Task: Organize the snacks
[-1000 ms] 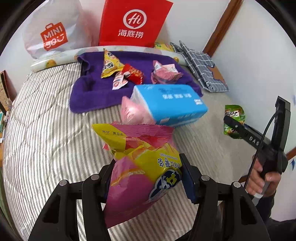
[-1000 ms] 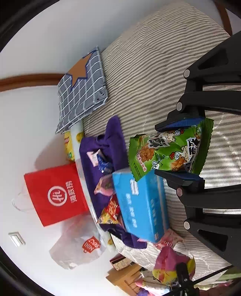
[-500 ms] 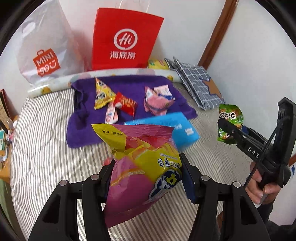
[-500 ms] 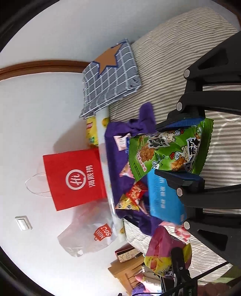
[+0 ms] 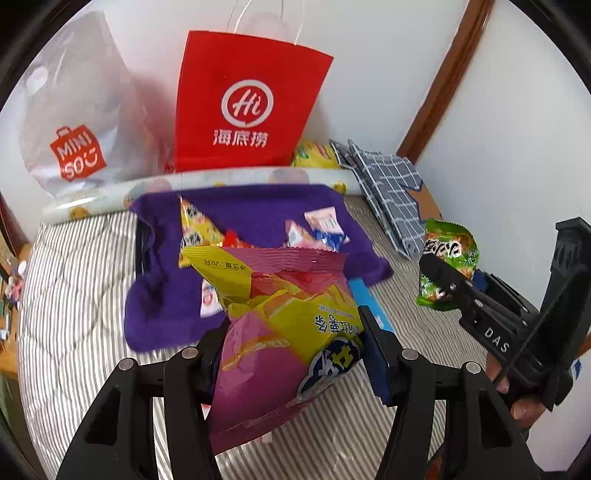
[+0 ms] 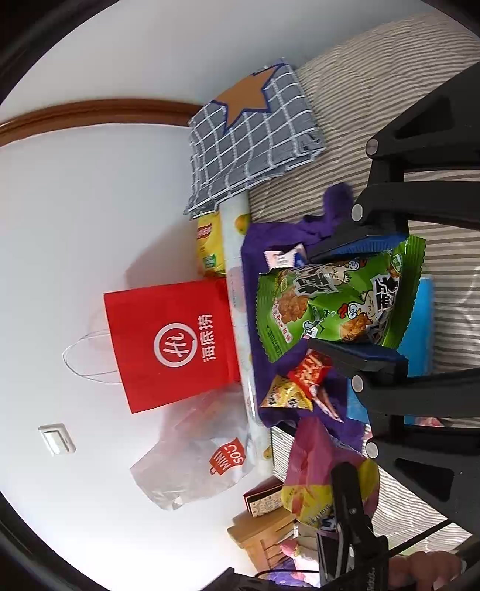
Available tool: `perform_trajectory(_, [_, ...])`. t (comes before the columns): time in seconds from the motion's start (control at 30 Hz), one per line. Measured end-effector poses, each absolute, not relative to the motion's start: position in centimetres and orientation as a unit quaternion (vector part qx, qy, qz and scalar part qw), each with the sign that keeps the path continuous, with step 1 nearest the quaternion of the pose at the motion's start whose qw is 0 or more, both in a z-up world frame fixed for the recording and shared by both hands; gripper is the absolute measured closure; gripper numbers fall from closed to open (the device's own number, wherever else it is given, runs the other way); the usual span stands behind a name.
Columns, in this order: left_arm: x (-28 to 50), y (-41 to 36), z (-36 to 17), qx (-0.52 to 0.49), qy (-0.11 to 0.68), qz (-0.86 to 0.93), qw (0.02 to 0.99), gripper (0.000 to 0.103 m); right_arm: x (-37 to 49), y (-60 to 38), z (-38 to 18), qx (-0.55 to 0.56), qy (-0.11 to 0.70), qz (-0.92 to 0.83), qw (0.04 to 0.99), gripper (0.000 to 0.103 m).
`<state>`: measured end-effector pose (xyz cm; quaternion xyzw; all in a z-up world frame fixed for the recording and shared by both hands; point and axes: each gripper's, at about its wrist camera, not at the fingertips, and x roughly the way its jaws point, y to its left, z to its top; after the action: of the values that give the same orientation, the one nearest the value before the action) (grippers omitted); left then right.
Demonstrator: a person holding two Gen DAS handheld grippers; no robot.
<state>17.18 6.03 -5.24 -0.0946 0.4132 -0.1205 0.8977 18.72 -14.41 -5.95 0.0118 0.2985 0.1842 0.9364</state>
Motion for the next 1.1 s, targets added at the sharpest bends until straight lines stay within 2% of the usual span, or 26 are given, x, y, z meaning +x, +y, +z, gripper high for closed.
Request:
perform_trajectory(0.7, [27.2, 8.3, -3.5, -0.072, 0.393, -0.106, 0.91, 0.043, 29.0, -10.6, -4.2, -0.023, 0.287, 0.178, 0.941, 0.065])
perform_trajectory(0.83, [28.2, 9.5, -5.1, -0.079, 0.391, -0.102, 0.911, 0.043, 30.4, -10.0, -6.1, -0.018, 0.283, 0.188, 0.94, 0.065])
perform_trajectory(0.9, [29.2, 9.8, -6.6, -0.071, 0.416, -0.09, 0.902, 0.043, 31.3, -9.8, -7.6, -0.013, 0.286, 0.189, 0.939, 0.065])
perform_trajectory(1.1, [30.2, 10.3, -8.1, -0.068, 0.43, -0.076, 0.897, 0.043, 33.6, -10.4, -11.5, -0.008, 0.335, 0.171, 0.927, 0.065])
